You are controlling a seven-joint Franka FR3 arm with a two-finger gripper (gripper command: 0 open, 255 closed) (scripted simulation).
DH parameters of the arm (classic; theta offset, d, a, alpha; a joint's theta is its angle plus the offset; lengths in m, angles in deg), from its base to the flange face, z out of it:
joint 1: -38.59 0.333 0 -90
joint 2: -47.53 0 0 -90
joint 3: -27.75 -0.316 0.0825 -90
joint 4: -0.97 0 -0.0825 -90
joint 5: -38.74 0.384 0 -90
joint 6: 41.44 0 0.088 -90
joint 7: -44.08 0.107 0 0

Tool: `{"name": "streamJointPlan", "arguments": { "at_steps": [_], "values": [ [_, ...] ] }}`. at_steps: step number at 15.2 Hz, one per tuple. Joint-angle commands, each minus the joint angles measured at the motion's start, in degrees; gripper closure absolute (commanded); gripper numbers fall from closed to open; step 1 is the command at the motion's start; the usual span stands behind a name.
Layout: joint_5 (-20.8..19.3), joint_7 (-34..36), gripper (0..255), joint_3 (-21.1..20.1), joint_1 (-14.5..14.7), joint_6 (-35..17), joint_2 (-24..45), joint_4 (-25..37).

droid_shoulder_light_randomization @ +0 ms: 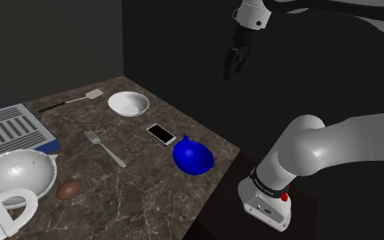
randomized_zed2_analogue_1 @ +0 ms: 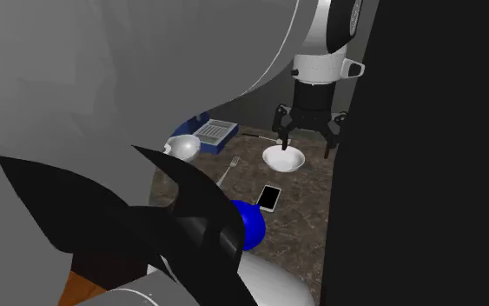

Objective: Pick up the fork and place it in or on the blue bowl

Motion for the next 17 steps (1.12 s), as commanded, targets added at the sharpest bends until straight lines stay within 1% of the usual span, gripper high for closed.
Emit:
{"name": "streamJointPlan", "arguments": {
  "at_steps": [1, 9, 13, 17],
  "values": [
    [0.0, 0.0, 0, 0.0, 0.0, 0.0, 0.0, 0.0],
    [4.3, 6.7, 0, -5.4, 3.2, -13.5, 9.6, -3.2],
    [5.7, 9.9, 0, -8.1, 4.6, -20.1, 16.1, -2.8],
    [6.5, 13.1, 0, -10.7, 5.7, -26.3, 23.4, -1.3]
  ]
}}
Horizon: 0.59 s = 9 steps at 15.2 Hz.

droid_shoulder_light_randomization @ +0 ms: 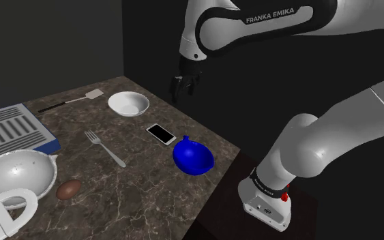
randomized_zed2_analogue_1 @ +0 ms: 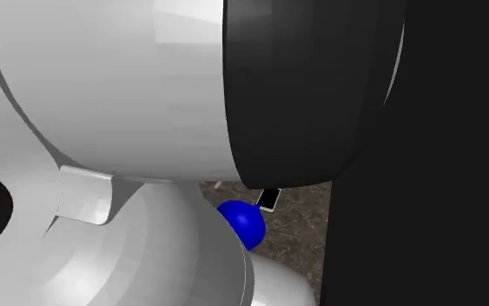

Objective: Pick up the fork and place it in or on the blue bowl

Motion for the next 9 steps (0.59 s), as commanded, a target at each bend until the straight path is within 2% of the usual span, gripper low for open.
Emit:
{"name": "streamJointPlan", "arguments": {
  "at_steps": [1, 9],
  "values": [
    [0.2, 1.6, 0, -1.2, 0.5, -3.2, 4.1, 1.2],
    [-1.7, 8.8, 0, -5.6, 2.2, -12.9, 20.4, 8.7]
  ]
}}
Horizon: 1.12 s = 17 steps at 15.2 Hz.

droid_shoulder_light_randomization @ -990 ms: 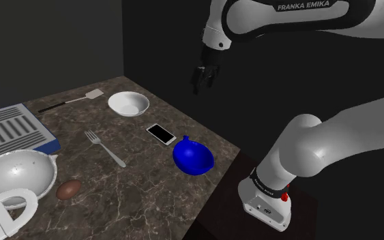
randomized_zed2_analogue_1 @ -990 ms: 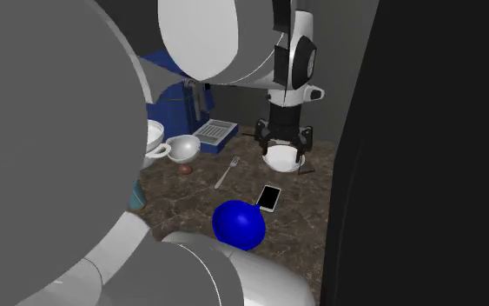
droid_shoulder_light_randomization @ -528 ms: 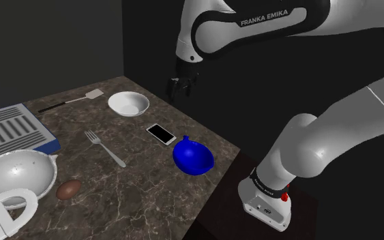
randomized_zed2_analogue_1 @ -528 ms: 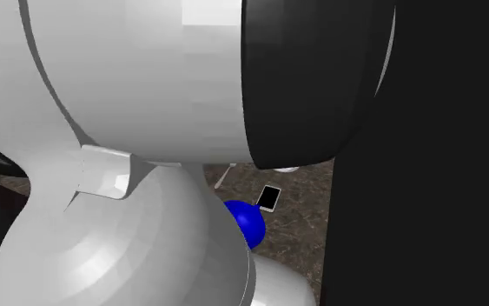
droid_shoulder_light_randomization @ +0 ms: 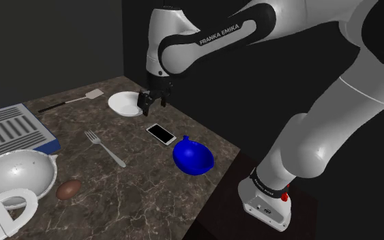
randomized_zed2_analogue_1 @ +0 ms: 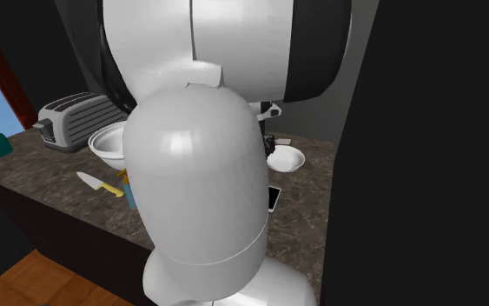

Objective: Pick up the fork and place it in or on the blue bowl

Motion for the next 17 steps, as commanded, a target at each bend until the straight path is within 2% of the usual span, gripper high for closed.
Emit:
{"name": "streamJointPlan", "arguments": {
  "at_steps": [1, 9, 17],
  "values": [
    [-1.0, 2.0, 0, -0.9, 0.5, -2.2, 4.2, 2.3],
    [-6.6, 9.9, 0, -2.1, 4.0, -7.0, 21.3, 15.0],
    [-11.0, 15.4, 0, -0.8, 9.3, -7.2, 38.6, 32.6]
  ]
}}
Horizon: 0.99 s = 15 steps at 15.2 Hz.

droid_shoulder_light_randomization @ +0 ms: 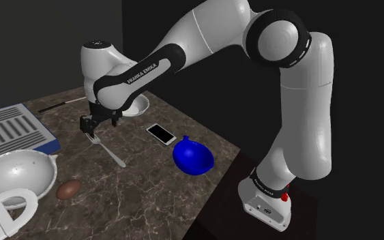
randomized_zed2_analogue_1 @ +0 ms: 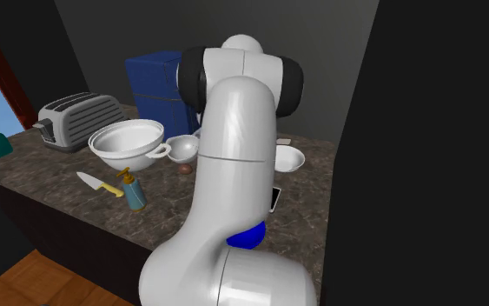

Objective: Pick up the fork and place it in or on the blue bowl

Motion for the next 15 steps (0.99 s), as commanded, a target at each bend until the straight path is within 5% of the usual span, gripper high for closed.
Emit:
{"name": "streamJointPlan", "arguments": {
  "at_steps": [1, 15],
  "values": [
    [-0.9, 1.1, 0, 0.5, 1.5, 0.2, 4.7, 5.1],
    [-2.0, 1.9, 0, 1.4, 2.5, -3.0, 10.1, 7.4]
  ]
}}
